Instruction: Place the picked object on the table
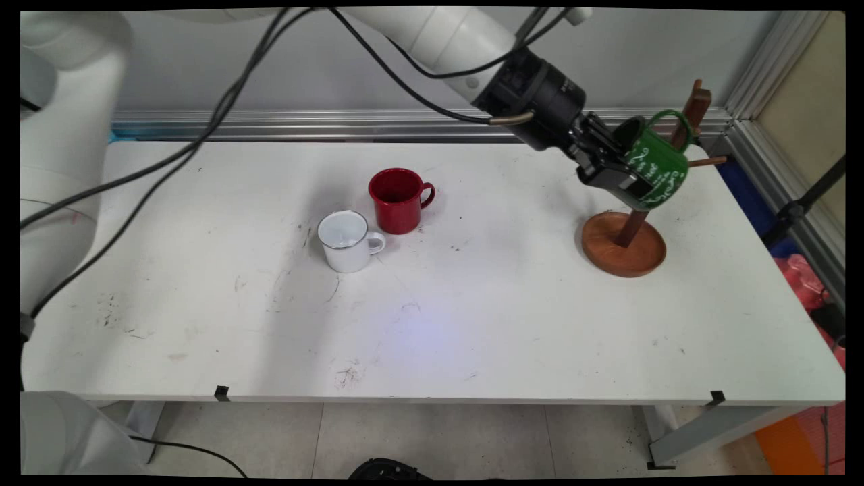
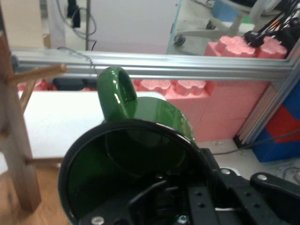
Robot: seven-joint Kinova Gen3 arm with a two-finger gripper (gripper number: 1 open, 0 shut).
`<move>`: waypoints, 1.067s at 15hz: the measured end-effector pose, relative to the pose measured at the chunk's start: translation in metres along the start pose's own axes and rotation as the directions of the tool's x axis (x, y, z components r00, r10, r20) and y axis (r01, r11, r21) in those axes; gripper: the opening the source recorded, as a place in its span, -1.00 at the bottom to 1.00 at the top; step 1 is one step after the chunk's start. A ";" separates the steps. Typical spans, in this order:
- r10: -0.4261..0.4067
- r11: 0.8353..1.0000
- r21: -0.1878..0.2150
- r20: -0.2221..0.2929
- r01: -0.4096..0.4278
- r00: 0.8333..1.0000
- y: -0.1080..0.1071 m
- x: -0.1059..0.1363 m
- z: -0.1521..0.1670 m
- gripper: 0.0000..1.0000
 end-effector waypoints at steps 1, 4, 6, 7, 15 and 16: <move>-0.009 1.000 0.011 0.010 0.009 1.000 0.005 0.000 -0.006 -1.00; -0.035 0.998 0.049 0.049 0.033 0.998 0.026 0.000 -0.025 -1.00; -0.054 0.996 0.075 0.079 0.048 0.995 0.043 0.000 -0.037 -1.00; -0.064 0.995 0.088 0.092 0.056 0.994 0.050 0.000 -0.042 -1.00; -0.115 0.978 0.200 0.251 0.065 0.961 0.106 -0.011 -0.084 -1.00; -0.117 0.976 0.207 0.269 0.062 0.956 0.110 -0.013 -0.087 -1.00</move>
